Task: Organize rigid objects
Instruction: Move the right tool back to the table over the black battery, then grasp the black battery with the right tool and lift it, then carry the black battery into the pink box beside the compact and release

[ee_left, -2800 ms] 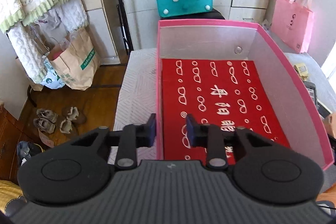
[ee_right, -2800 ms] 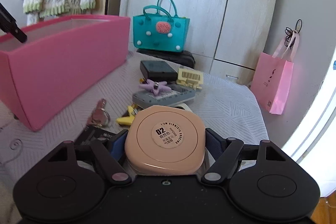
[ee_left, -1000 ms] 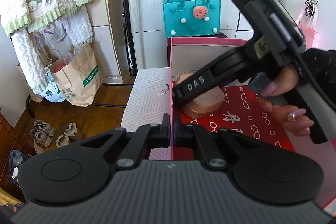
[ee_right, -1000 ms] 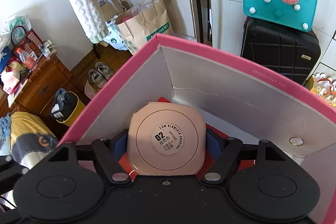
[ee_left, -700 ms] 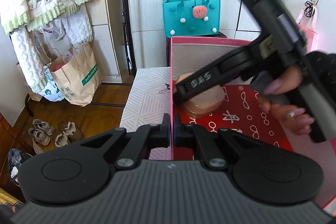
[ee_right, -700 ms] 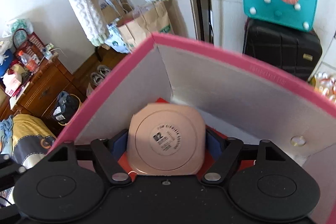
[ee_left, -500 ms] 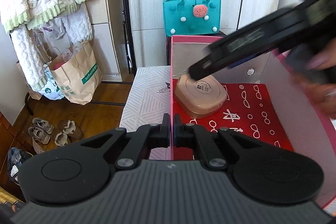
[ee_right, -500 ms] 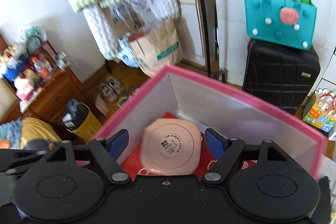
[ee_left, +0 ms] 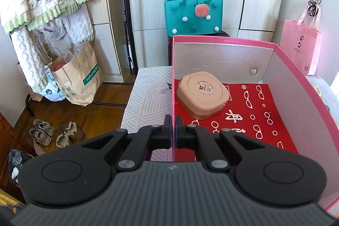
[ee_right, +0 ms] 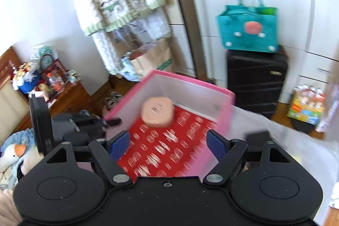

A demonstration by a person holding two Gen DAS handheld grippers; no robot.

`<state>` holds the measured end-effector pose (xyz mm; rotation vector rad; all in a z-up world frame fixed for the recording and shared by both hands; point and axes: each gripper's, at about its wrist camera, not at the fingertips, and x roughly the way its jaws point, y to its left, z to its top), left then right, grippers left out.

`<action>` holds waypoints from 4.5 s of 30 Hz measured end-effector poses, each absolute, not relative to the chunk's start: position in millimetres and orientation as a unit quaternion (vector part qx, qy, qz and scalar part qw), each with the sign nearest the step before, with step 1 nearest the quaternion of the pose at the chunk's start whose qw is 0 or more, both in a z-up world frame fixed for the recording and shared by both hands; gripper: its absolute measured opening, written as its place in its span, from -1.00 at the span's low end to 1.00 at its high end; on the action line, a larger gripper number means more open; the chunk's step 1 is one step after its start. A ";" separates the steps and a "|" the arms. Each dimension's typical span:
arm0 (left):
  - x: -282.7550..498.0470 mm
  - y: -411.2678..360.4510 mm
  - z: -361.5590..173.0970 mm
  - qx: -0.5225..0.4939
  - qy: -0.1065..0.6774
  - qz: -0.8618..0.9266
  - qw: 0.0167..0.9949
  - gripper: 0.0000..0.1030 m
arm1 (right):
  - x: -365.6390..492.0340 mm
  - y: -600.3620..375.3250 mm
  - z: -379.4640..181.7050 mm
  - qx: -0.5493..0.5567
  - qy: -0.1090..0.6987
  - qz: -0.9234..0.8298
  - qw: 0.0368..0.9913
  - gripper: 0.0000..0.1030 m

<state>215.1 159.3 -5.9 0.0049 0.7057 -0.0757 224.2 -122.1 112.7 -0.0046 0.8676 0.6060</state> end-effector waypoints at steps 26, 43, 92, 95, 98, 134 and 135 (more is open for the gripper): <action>212.6 159.2 -4.9 0.007 0.343 -0.031 0.939 -0.94 | 109.7 -193.3 -33.1 -0.002 0.446 0.188 0.875 0.61; 213.7 153.6 -4.6 0.017 0.341 -0.029 0.940 -0.94 | 125.4 -174.5 -46.6 -0.055 0.445 0.199 0.871 0.42; 213.5 155.5 -3.0 0.011 0.337 -0.035 0.941 -0.94 | 119.8 -170.9 -24.9 -0.080 0.427 0.176 0.883 0.37; 213.3 154.7 -3.2 0.008 0.337 -0.035 0.941 -0.94 | 118.3 -169.9 -11.6 -0.083 0.414 0.180 0.888 0.37; 212.7 155.6 -3.1 0.004 0.336 -0.034 0.941 -0.94 | 119.3 -168.9 2.6 -0.084 0.397 0.185 0.895 0.37; 213.7 165.4 -5.8 -0.021 0.344 -0.038 0.938 -0.93 | 357.3 -9.4 14.2 -0.086 0.499 0.249 0.826 0.34; 214.7 165.0 -5.6 -0.021 0.345 -0.038 0.938 -0.93 | 357.3 -10.9 15.1 -0.075 0.501 0.249 0.825 0.35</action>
